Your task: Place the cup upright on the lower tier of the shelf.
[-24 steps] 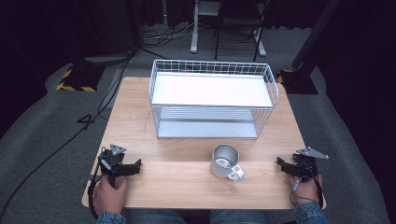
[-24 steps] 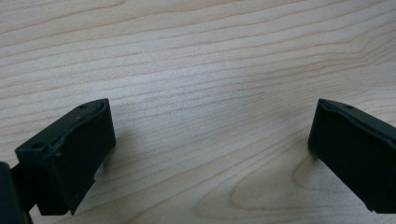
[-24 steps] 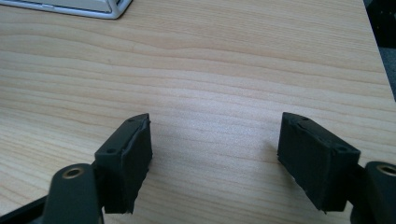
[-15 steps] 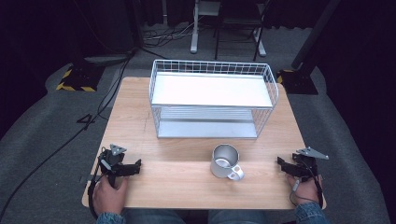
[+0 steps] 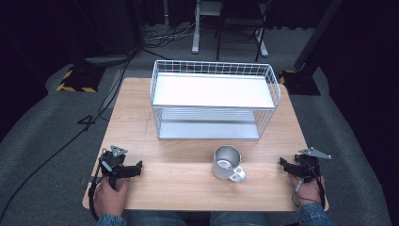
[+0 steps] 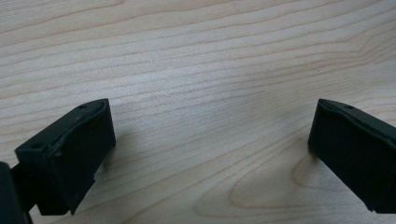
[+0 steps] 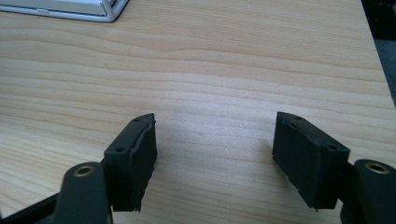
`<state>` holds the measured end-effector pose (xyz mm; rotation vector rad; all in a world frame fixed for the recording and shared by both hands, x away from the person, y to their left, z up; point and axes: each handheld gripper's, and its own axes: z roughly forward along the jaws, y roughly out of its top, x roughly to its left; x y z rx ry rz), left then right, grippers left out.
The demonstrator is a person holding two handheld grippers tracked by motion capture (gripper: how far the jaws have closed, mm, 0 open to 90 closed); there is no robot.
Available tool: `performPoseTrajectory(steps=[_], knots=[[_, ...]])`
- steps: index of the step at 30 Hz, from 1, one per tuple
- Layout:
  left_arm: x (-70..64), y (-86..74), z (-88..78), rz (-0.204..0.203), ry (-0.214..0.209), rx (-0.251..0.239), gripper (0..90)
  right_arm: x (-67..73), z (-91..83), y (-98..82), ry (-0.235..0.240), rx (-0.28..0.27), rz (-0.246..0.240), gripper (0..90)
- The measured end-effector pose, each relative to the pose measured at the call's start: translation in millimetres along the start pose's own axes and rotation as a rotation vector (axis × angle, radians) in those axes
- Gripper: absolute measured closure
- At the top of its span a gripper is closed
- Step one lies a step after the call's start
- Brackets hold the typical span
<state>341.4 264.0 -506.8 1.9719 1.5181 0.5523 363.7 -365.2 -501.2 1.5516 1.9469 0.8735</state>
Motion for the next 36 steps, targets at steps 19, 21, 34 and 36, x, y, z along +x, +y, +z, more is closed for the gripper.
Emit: performPoseTrajectory(steps=[19, 21, 34, 36], knots=[[0.0, 0.0, 0.0, 0.0, 0.0, 0.0, 1.0, 40.5, -50.6, 24.9, 0.176, -0.051, -0.127, 30.5], [0.0, 0.0, 0.0, 0.0, 0.0, 0.0, 1.0, 47.6, -55.8, 28.2, 0.192, -0.055, -0.139, 30.7], [0.0, 0.0, 0.0, 0.001, 0.0, 0.0, 1.0, 95.6, -78.9, 29.4, 0.348, -0.077, -0.171, 31.2], [0.0, 0.0, 0.0, 0.001, 0.0, 0.0, 1.0, 105.9, -82.2, 30.2, 0.381, -0.073, -0.191, 31.3]])
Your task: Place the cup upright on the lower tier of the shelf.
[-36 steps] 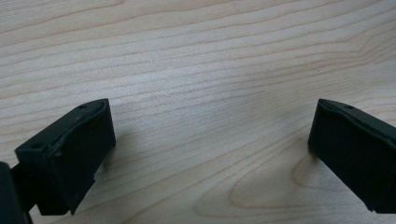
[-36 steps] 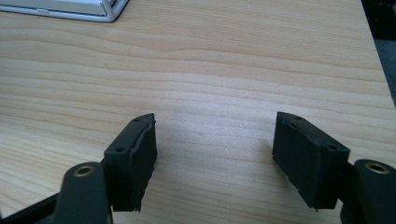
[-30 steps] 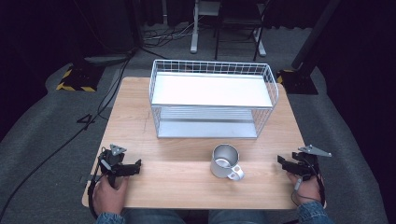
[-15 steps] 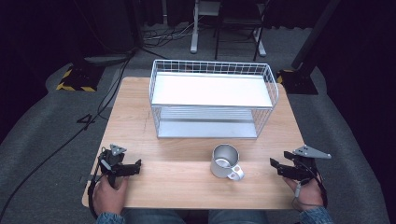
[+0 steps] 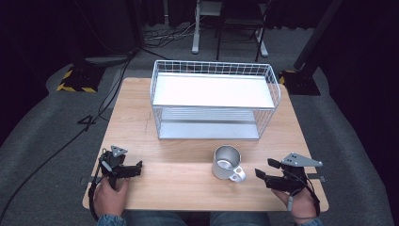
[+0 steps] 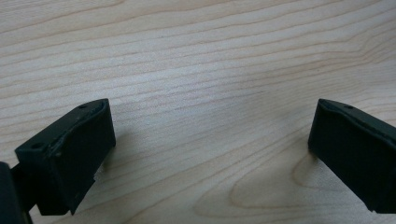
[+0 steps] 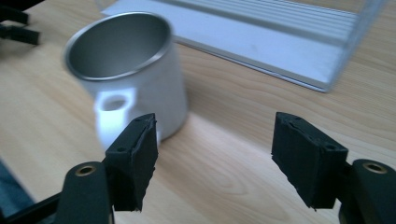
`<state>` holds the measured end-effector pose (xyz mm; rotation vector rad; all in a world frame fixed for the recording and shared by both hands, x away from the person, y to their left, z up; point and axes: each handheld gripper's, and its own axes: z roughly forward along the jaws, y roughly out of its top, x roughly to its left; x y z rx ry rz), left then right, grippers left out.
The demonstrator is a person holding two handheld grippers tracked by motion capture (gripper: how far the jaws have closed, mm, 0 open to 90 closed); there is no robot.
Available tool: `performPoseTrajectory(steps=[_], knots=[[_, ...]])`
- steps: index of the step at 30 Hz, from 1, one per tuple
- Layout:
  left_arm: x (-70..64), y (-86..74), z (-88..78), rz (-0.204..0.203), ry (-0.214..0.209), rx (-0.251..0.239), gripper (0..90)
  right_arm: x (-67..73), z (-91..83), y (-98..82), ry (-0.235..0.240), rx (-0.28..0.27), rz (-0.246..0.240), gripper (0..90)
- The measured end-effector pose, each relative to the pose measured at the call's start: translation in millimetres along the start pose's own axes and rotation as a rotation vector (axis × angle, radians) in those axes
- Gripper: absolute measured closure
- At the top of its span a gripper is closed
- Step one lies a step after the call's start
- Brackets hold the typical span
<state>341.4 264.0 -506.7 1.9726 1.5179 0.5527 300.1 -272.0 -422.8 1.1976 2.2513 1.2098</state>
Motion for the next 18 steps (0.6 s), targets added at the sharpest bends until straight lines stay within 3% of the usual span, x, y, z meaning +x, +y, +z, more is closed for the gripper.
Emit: performPoseTrajectory(steps=[8, 18], knots=[[0.0, 0.0, 0.0, 0.0, 0.0, 0.0, 1.0, 29.2, 8.9, 1.7, 0.083, 0.021, -0.05, 32.1], [0.0, 0.0, 0.0, 0.0, 0.0, 0.0, 1.0, 45.6, 30.0, 1.1, 0.109, 0.067, -0.079, 39.7]])
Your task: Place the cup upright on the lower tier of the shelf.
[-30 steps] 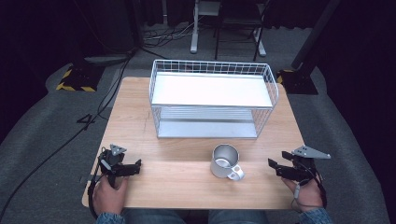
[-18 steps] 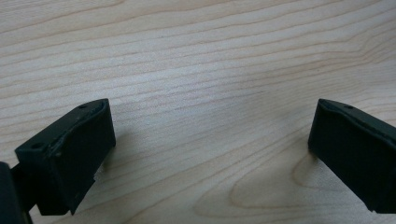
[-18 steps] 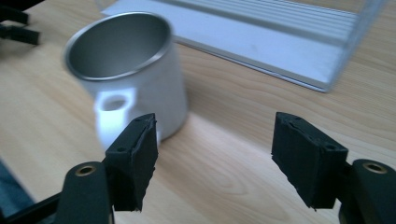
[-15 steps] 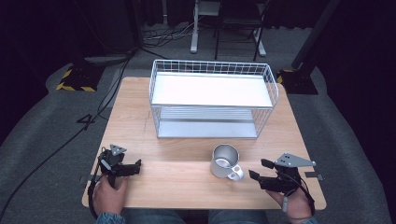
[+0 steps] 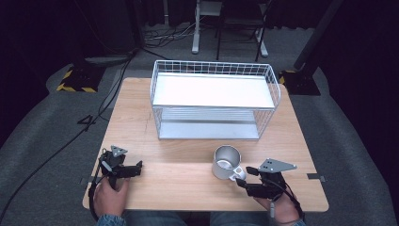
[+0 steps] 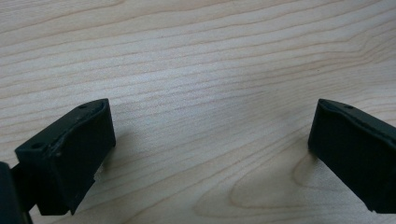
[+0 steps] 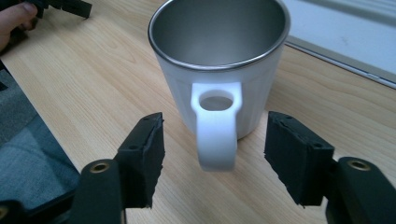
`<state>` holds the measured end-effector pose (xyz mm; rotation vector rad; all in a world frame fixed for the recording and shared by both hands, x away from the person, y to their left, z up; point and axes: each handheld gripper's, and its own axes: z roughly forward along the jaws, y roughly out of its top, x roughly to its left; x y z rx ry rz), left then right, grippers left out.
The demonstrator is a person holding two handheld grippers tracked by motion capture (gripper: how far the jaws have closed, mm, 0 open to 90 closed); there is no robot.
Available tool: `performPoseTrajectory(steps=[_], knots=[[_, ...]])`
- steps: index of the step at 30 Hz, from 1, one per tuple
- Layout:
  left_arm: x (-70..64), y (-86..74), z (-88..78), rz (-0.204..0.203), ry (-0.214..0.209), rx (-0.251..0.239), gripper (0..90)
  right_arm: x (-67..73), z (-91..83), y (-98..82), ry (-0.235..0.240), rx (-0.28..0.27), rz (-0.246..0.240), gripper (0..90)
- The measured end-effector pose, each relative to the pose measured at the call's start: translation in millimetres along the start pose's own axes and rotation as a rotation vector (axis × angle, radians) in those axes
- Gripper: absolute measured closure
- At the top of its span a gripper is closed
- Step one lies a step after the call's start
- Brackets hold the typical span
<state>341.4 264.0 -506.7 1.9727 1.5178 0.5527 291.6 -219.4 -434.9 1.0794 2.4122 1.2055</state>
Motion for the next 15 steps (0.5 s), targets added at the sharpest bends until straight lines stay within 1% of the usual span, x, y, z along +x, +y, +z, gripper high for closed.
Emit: performPoseTrajectory(steps=[3, 6, 10, 15], knots=[[0.0, 0.0, 0.0, 0.0, 0.0, 0.0, 1.0, 2.4, 6.3, 0.5, -0.013, 0.016, -0.008, 44.6], [0.0, 0.0, 0.0, 0.0, 0.0, 0.0, 1.0, 2.5, 13.4, 1.5, -0.021, 0.037, 0.001, 50.5], [0.0, 0.0, 0.0, 0.0, 0.0, 0.0, 1.0, 3.0, 16.3, 4.2, -0.024, 0.042, -0.002, 58.1], [0.0, 0.0, 0.0, 0.0, 0.0, 0.0, 1.0, 3.0, 18.8, 6.1, -0.027, 0.064, -0.008, 67.9]])
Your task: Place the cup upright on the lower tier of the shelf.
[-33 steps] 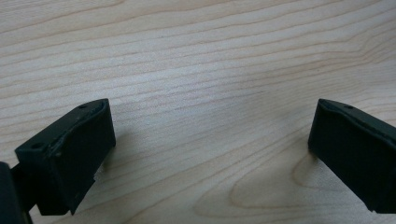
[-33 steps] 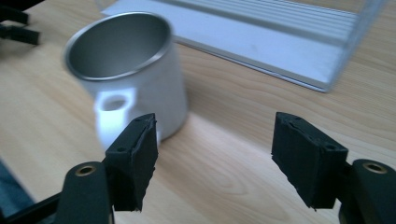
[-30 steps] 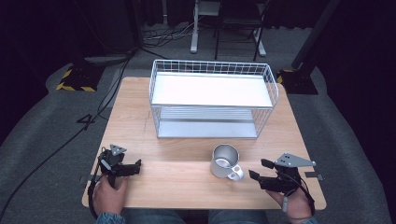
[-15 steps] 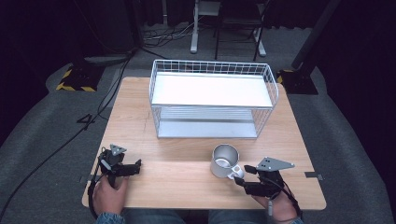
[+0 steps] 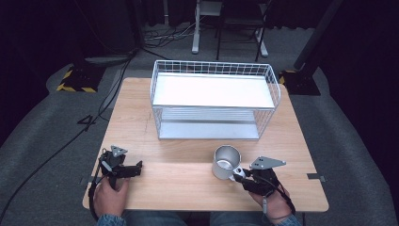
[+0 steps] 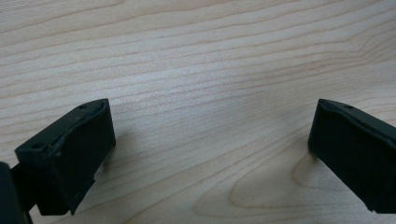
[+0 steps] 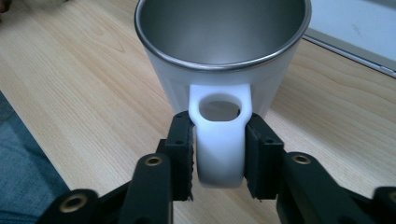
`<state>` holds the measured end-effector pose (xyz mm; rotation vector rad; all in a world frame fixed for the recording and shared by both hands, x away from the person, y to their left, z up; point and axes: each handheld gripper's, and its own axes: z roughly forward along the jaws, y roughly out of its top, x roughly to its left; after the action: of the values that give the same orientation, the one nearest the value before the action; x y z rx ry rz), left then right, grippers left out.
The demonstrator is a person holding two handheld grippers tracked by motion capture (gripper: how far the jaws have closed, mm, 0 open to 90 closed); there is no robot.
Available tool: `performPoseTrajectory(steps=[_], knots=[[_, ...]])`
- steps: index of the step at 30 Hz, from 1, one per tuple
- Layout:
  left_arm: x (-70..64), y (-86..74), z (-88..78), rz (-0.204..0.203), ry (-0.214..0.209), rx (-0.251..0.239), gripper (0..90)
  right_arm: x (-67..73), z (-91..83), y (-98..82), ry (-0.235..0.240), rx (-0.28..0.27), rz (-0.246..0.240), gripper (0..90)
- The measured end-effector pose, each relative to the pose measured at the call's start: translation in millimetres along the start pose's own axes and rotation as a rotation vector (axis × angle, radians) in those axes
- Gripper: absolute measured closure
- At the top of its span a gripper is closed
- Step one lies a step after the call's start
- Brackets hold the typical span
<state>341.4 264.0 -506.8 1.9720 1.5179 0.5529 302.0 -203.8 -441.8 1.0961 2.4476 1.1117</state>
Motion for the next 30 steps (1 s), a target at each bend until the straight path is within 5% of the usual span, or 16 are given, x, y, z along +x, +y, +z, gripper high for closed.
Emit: performPoseTrajectory(steps=[18, 30], knots=[[0.0, 0.0, 0.0, 0.0, 0.0, 0.0, 1.0, 4.2, -2.1, 3.9, -0.026, -0.056, -0.017, 71.1], [0.0, 0.0, 0.0, 0.0, 0.0, 0.001, 1.0, -3.9, 2.8, 35.8, -0.03, -0.107, 0.001, 71.1]])
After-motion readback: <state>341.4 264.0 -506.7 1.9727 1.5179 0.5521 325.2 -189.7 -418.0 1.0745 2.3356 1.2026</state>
